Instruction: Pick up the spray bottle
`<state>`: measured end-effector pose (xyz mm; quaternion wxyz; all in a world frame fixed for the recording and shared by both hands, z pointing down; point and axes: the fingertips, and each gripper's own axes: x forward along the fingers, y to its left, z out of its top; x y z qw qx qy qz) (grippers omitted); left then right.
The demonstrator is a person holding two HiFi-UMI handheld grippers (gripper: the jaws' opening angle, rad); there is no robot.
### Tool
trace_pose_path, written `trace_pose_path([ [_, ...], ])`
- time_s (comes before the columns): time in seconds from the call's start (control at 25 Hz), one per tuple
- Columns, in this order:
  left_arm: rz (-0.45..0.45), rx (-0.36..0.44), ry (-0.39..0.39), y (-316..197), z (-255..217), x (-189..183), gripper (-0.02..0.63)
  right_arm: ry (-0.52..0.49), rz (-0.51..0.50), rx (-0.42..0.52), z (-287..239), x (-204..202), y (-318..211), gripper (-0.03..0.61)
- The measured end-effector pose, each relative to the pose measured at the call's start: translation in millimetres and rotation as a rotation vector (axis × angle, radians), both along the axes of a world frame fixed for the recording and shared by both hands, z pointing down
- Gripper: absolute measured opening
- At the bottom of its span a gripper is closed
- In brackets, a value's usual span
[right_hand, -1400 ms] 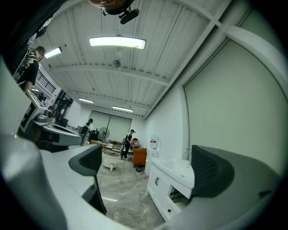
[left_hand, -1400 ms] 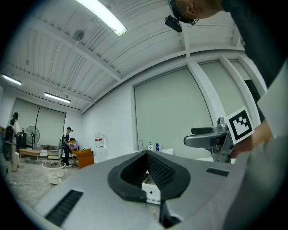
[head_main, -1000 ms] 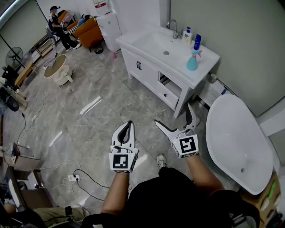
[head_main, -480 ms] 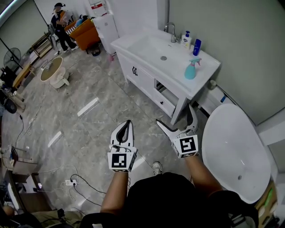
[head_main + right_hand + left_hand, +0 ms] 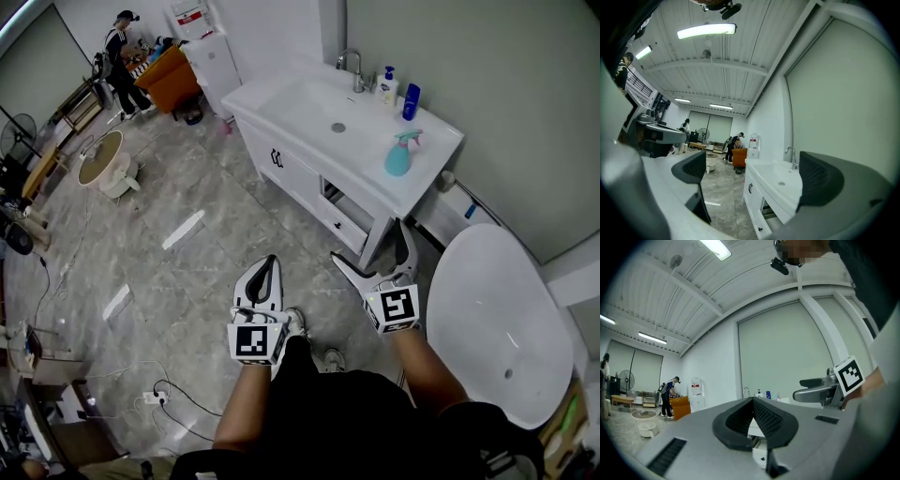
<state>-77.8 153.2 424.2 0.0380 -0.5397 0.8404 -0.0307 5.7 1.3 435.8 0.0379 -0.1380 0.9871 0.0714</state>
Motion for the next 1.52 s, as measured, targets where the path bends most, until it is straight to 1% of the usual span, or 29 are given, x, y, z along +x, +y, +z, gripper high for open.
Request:
trace_pose_path([
  [0.24,0.047,0.002,0.009,-30,10,-46,-0.003,0.019,0.033,-0.002,9,-43,-26,0.592],
  [0.6,0.109,0.003,0.014,-78,5,-138,-0.003,0.024,0.092,0.017,-1,-126,-67,0.591],
  [0.84,0.152,-0.004,0.040,-106,13,-183,-0.003,0.039,0.140,0.008,4,-161,-88,0.592],
  [0.96,0.186,-0.002,0.042,-120,14,-197,-0.003,0.039,0.173,0.016,3,-173,-102,0.592],
  [1.2,0.266,0.000,0.017,-146,11,-220,-0.003,0.047,0.246,0.020,6,-186,-123,0.592],
  [1.36,0.321,0.009,0.017,-167,12,-228,-0.003,0.044,0.309,0.019,9,-184,-135,0.592],
  [1.52,0.381,0.012,0.024,-187,11,-225,-0.003,0.058,0.372,0.007,11,-172,-150,0.592],
])
